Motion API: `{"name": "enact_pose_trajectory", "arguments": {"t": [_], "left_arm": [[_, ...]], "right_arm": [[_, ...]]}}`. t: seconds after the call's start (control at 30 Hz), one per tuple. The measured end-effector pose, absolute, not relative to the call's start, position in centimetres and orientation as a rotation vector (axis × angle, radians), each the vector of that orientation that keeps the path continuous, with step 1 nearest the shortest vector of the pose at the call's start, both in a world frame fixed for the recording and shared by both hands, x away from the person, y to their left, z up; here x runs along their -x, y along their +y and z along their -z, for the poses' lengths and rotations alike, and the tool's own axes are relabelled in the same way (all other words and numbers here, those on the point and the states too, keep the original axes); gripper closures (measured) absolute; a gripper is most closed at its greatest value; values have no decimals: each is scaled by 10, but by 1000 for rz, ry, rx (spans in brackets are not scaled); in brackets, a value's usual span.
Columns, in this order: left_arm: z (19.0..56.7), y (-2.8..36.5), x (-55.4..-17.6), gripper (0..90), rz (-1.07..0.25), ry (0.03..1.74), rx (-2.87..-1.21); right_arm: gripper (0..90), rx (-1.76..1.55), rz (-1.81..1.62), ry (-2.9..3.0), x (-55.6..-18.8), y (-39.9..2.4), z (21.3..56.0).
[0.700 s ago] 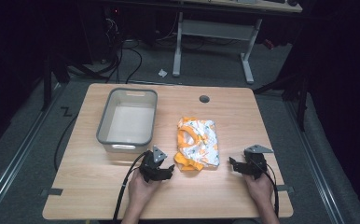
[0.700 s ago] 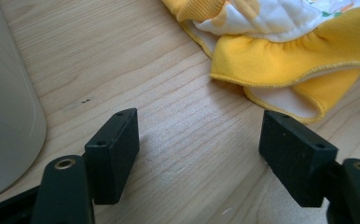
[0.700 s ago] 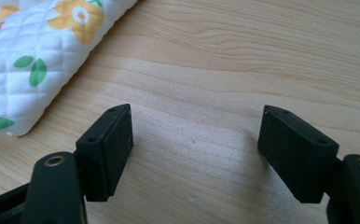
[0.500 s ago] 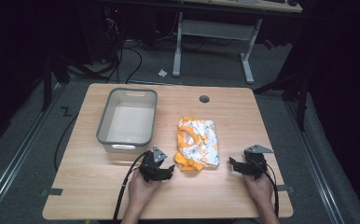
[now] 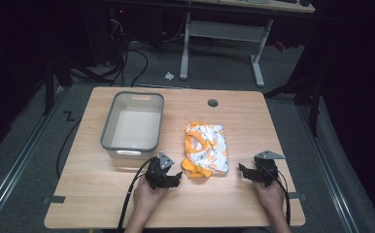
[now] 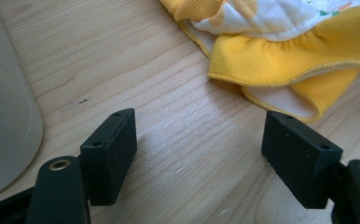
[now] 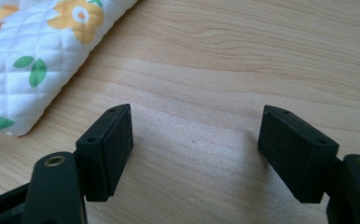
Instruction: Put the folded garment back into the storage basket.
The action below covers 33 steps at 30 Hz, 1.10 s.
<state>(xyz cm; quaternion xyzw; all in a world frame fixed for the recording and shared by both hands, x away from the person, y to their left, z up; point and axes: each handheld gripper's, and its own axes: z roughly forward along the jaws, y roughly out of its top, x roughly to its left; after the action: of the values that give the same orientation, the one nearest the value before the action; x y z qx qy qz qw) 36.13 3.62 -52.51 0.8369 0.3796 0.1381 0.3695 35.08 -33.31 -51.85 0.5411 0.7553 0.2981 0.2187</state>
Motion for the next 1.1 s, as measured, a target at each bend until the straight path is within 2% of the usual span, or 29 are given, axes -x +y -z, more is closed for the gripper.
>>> {"name": "enact_pose_trajectory", "arguments": {"t": [0.63, 0.9, 1.1], "left_arm": [[525, 34, -362, 257, -360, 994, -2145], [523, 38, -363, 265, -316, 1010, -2136], [516, 38, -363, 234, -260, 1016, -2119]], "right_arm": [[267, -1494, -825, 2091, -351, -333, 518], [267, -1495, -824, 2091, -351, -333, 518], [267, -1493, -824, 2092, -351, -333, 518]]}}
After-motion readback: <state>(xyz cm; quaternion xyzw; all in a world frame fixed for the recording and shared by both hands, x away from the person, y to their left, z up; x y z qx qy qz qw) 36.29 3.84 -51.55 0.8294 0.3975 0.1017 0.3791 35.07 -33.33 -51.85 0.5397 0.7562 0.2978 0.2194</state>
